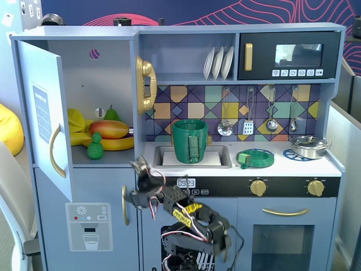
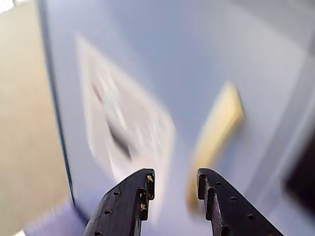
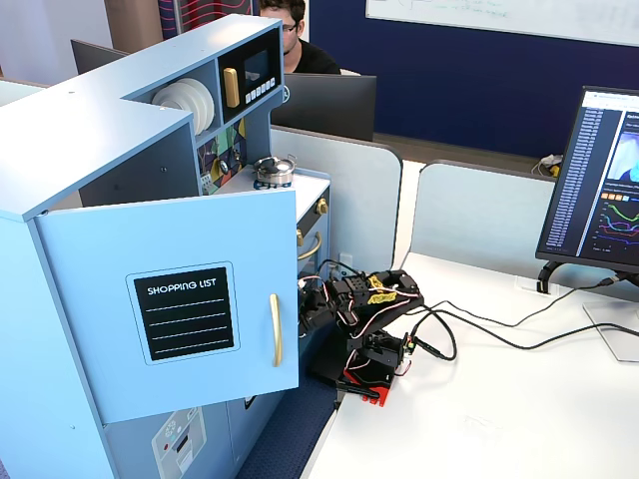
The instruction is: Pick up the green pineapple from the left cabinet and place it in the green recipient
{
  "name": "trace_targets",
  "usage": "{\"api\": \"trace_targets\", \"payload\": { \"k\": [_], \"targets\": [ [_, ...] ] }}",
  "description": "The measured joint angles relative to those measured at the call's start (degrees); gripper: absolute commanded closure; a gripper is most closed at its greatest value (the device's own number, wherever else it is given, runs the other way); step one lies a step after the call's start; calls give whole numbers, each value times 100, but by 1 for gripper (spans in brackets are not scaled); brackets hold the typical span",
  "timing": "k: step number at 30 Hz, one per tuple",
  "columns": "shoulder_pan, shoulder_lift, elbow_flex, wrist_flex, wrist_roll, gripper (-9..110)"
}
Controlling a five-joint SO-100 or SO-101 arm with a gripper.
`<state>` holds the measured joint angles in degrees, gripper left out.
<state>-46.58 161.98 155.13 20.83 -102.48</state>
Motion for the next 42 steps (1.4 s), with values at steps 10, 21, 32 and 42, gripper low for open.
{"api": "trace_targets", "payload": {
  "k": [10,21,32,42],
  "targets": [
    [-18,-2118,-2224,-782,439,74],
    [88,-3841,-3577,-1679,1116,55],
    [334,-5414,-4808,-2250,1266,55],
    [334,-5862,-4939,-2364,1397,55]
  ]
}}
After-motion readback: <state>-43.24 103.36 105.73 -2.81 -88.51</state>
